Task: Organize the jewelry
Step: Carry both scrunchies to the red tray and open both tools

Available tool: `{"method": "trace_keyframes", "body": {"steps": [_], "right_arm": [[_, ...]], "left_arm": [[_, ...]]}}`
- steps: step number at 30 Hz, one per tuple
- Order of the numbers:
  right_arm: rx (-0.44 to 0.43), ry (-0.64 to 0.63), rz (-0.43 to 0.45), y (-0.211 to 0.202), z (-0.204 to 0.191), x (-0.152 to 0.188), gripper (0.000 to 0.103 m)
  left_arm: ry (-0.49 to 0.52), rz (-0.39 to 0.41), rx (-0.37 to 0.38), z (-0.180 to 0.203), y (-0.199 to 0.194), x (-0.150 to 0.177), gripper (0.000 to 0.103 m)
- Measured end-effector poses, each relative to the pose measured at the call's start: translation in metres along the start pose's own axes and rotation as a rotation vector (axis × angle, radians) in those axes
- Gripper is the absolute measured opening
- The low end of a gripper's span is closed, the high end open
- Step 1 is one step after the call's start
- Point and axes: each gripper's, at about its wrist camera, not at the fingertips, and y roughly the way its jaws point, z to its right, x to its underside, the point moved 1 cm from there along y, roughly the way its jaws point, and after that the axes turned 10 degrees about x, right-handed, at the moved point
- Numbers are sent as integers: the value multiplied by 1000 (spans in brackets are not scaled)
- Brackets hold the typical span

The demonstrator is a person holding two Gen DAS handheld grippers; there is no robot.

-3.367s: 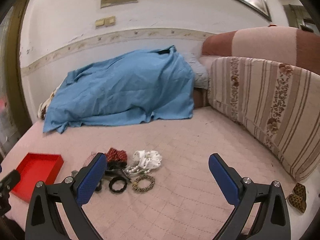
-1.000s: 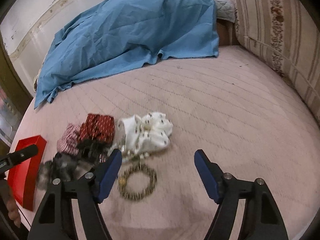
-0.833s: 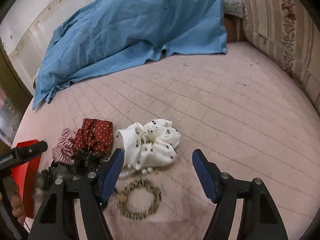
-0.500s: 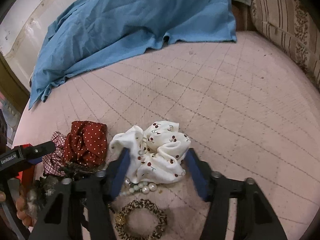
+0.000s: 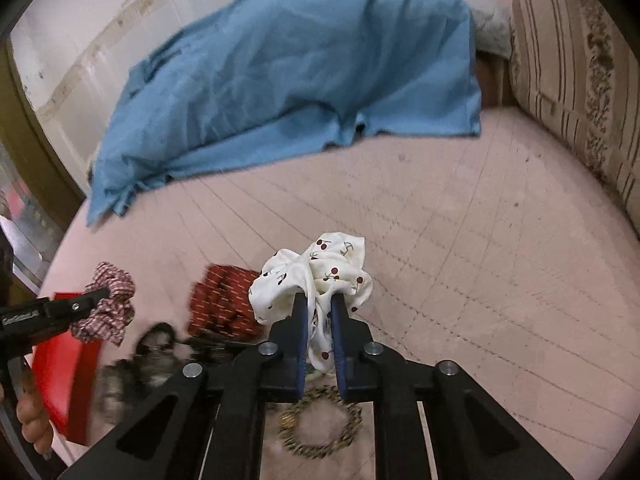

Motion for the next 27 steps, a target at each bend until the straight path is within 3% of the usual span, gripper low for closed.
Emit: {"method": "trace_keyframes", "body": {"steps": [5, 13, 18, 27], "right_arm": [[-71, -19, 17, -34, -25, -2, 12], [-216, -163, -26, -62, -121, 17, 12], [-302, -267, -71, -59, -199, 29, 12], [-378, -361, -189, 4, -307, 42, 12]], "left_arm": [[4, 68, -14, -11, -66, 9, 8], [-52, 130, -225, -93, -139, 19, 8], [-95, 144, -336, -150, -153, 14, 8], [-181, 140, -379, -224, -142, -11, 10]]}}
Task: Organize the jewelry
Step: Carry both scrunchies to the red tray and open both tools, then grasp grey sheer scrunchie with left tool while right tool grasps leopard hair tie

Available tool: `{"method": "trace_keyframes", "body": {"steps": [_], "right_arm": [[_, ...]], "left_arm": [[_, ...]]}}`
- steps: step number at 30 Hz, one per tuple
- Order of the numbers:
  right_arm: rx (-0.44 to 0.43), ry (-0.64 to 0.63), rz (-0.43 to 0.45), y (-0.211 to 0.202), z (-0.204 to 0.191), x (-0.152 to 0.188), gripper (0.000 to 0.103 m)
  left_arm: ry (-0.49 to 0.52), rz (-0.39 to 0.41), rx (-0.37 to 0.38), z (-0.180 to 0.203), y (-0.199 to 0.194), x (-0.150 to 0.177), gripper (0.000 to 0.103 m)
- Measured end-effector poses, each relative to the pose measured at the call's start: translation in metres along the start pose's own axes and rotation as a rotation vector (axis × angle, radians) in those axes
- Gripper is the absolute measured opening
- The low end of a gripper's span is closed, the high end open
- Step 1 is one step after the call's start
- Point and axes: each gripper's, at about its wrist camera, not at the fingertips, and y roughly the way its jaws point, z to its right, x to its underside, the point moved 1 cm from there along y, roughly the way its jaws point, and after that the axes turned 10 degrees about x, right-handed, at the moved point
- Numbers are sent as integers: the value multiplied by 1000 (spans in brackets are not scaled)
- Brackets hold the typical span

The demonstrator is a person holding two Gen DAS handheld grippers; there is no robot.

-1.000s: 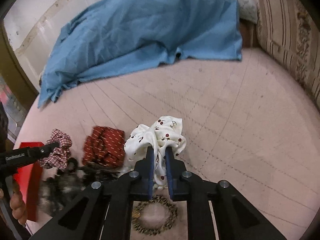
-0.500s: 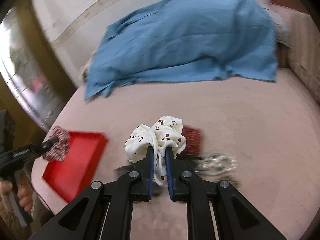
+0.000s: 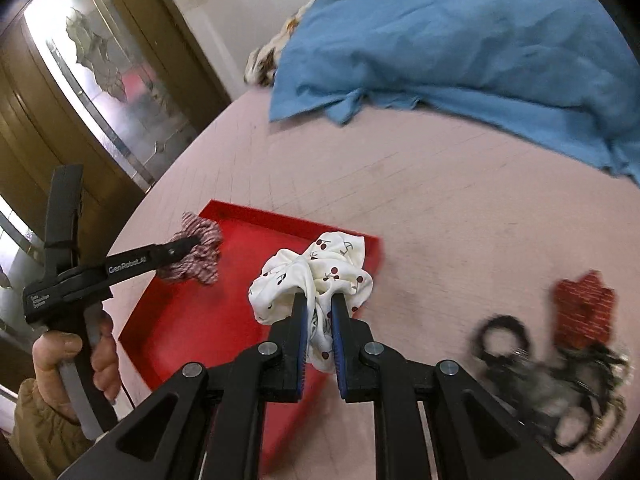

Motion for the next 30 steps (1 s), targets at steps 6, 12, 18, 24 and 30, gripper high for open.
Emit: {"method": "trace_keyframes", "body": {"steps": [6, 12, 18, 24, 30], "right_arm": [[-1, -8, -58, 50, -18, -12, 14], [8, -33, -68, 66, -23, -17, 22], [22, -45, -37, 51, -22, -18, 46], [11, -42, 7, 15, -20, -11, 49], [-8, 3, 62, -42, 3, 17, 57]], "left_arm": [[-35, 22, -3, -19, 11, -11, 21], [-43, 72, 19, -23, -2, -14, 41], [-54, 144, 9, -15, -40, -13, 50], [43, 209, -81, 14, -83, 2, 56], [146, 202, -58, 61, -105, 34, 62]]}}
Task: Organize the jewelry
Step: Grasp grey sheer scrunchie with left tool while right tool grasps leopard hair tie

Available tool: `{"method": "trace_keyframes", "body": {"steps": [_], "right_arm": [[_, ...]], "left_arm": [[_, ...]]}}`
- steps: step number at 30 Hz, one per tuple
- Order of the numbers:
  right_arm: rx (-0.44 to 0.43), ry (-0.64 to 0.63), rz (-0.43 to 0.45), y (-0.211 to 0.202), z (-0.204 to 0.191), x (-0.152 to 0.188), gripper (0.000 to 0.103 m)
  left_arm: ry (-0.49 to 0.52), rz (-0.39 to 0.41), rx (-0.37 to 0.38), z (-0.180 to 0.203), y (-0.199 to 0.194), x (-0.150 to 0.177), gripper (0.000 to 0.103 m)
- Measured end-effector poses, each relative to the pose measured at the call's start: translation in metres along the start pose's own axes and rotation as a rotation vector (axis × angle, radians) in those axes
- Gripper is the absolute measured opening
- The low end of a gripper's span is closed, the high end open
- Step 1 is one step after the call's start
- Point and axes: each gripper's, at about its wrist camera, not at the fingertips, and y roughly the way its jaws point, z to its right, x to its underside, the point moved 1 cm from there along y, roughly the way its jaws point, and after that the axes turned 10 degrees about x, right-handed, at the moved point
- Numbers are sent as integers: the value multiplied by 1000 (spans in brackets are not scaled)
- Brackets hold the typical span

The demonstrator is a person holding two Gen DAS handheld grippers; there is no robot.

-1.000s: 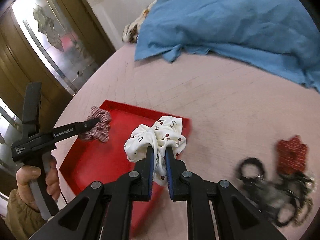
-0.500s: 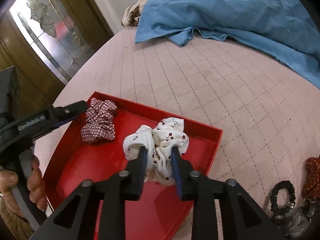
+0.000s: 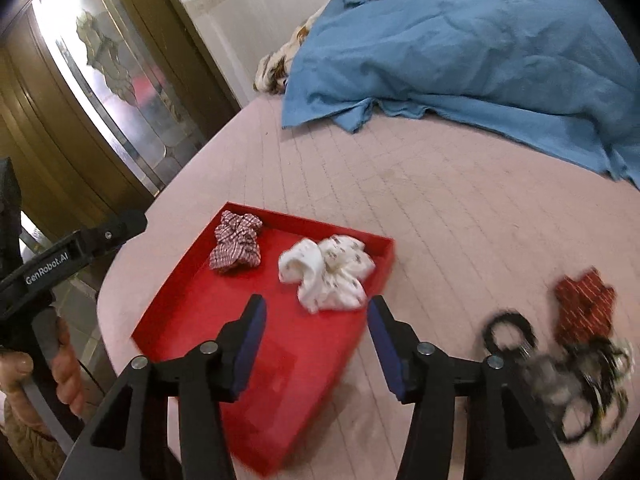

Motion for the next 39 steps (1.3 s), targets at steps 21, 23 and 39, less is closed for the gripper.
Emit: {"method": "trace_keyframes", "body": {"steps": [21, 23, 39], "right_arm": [[287, 337, 10, -118, 232, 131, 60], [283, 346, 11, -115, 238, 134, 60], [349, 350, -34, -60, 275, 127, 60]], "left_arm": [[123, -318, 267, 166, 67, 94, 63], [108, -344, 281, 172, 77, 100, 63], [69, -448, 334, 202, 145, 124, 63]]}}
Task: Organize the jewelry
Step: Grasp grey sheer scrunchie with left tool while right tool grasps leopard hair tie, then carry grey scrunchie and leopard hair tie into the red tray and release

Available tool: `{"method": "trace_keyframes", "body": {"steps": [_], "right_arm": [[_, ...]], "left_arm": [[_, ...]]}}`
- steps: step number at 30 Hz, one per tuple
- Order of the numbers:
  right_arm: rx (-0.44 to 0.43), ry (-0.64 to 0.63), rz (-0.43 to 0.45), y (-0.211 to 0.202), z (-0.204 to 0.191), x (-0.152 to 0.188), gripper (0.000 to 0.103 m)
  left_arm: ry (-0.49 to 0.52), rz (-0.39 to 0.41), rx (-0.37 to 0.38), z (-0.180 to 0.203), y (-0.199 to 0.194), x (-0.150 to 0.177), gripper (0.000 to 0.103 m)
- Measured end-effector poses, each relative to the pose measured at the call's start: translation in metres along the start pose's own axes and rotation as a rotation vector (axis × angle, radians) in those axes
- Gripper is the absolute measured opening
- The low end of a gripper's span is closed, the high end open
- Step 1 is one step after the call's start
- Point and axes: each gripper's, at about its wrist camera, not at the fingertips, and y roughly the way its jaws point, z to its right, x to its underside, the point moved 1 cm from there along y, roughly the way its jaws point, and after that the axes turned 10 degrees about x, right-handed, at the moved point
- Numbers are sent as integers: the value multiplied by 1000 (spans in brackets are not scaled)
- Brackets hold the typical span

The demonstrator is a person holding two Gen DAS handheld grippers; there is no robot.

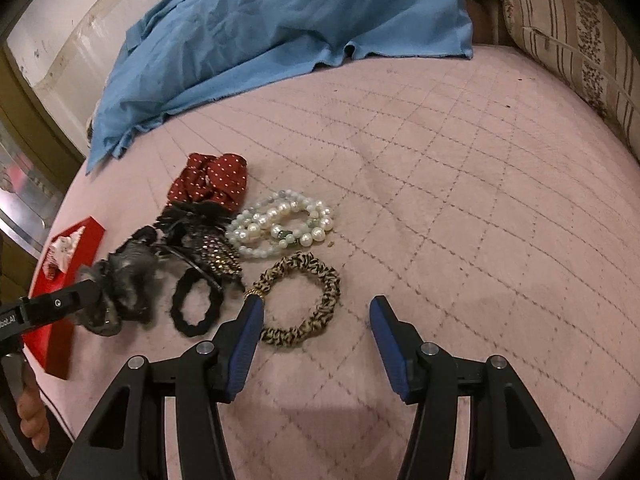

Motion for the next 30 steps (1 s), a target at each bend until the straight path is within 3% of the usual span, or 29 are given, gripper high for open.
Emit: {"method": "trace_keyframes", "body": {"steps": [6, 9, 10, 12, 13, 15, 21, 30], "right_arm": [[46, -42, 23, 8, -11, -2, 58], [87, -53, 34, 10, -13, -2, 40], [104, -56, 38, 11, -13, -2, 31], [123, -55, 42, 12, -12, -2, 17], [126, -53, 42, 12, -10, -2, 11], [113, -42, 40, 11, -8, -2, 8], [67, -8, 46, -2, -5, 0, 8], [18, 31, 92, -46, -4, 12, 8]], "left_arm": [[-12, -9, 10, -6, 10, 2, 63], [-18, -14, 10, -8, 13, 4, 62], [-19, -13, 11, -9, 14, 5, 58], [-9, -18, 15, -8, 13, 6, 24], [-2, -19, 19, -6, 12, 7, 24], [27, 7, 6, 2, 4, 8, 18], [109, 75, 10, 25, -34, 17, 18], [126, 146, 13, 36, -82, 36, 18]]}}
